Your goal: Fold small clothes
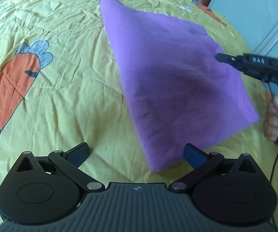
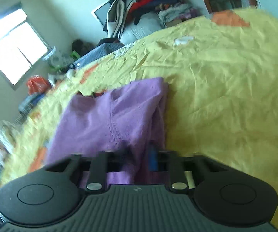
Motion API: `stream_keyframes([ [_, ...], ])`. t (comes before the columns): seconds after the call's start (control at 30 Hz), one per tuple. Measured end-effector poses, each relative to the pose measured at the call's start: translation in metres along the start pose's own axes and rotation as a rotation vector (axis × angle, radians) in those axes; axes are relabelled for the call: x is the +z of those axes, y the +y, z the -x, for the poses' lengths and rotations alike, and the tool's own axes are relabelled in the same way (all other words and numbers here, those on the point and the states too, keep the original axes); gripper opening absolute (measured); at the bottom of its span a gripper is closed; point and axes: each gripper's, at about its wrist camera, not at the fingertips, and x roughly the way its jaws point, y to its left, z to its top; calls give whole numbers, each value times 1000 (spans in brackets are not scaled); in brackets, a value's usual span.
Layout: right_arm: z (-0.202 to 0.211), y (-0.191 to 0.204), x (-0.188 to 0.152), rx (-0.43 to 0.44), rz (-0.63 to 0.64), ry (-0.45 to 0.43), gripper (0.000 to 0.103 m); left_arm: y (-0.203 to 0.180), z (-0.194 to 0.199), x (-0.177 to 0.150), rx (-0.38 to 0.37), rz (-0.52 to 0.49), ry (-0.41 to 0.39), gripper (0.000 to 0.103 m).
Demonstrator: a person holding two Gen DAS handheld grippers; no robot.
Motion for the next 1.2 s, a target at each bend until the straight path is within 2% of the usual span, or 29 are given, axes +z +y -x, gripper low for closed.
stream_keyframes([
  [0.13,17,18,10,-36,87,-71,7,10,7,26,8,35,-49,103],
  [0.23,20,19,20,-73,106,-86,7,19,13,59,49,72,-124,103],
  [0.3,15,13,21,-98,107,-62,7,25,15,86,64,106,-160,102],
  [0.37,5,6,17,-131,119,-21,9,30,13,115,25,144,-197,101],
  [0.43,-4,1,13,-110,103,27,11,28,10,140,-3,162,-207,99],
  [0.47,-1,0,14,-119,93,21,22,27,6,151,-41,176,-211,98],
  [0.5,2,1,15,-141,92,9,44,26,2,161,-82,184,-211,98],
  [0.53,7,4,17,-160,100,-10,52,25,-3,169,-108,189,-202,98],
  [0.6,20,15,22,-174,145,-83,56,27,-20,185,-153,226,-169,97],
  [0.67,24,32,30,-144,219,-111,55,30,-41,195,-211,274,-123,96],
  [0.73,12,53,40,-132,306,-110,55,38,-60,201,-220,337,-90,96],
  [0.8,-8,65,54,-151,352,-91,54,40,-74,203,-181,343,-86,95],
  [0.87,-38,66,71,-119,333,-33,54,44,-84,201,-90,350,-86,95],
  [0.93,-62,65,79,-52,311,8,53,51,-94,197,-76,369,-84,97],
  [0.97,-74,65,80,-37,314,40,52,54,-92,195,-77,368,-117,98],
  [1.03,-98,67,78,-75,353,104,47,54,-92,196,-37,344,-131,96],
  [1.07,-110,64,75,-134,389,134,45,55,-92,195,3,341,-146,93],
  [1.1,-112,61,74,-169,411,125,45,55,-92,194,41,335,-158,93],
  [1.13,-111,53,76,-183,392,110,45,51,-93,193,73,303,-166,93],
  [1.2,-106,37,78,-202,317,89,46,49,-93,195,190,243,-170,89],
])
